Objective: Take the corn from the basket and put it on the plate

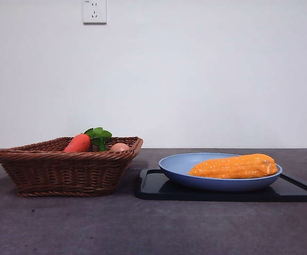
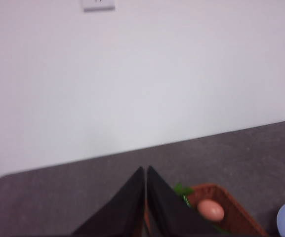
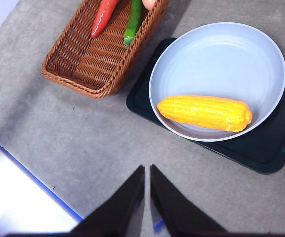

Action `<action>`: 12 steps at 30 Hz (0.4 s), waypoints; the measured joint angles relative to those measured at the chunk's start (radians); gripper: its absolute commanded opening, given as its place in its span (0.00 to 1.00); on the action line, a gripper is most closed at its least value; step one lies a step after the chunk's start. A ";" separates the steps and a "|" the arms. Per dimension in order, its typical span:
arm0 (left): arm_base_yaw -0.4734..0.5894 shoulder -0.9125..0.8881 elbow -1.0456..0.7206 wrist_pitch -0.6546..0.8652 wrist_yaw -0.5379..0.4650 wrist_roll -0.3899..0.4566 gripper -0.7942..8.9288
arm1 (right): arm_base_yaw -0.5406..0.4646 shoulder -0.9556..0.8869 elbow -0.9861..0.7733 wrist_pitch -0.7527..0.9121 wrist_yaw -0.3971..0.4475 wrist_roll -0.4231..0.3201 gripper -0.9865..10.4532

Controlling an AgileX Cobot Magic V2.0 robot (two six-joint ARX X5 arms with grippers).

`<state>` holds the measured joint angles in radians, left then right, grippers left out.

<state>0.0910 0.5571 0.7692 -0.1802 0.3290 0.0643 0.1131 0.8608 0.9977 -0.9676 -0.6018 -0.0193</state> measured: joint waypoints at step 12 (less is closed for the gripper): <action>0.003 -0.295 -0.510 0.143 -0.092 -0.030 0.09 | 0.000 0.000 0.000 0.001 0.000 0.000 0.09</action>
<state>0.0940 0.2619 0.2596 -0.0376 0.2371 0.0341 0.1131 0.8608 0.9977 -0.9668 -0.6018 -0.0193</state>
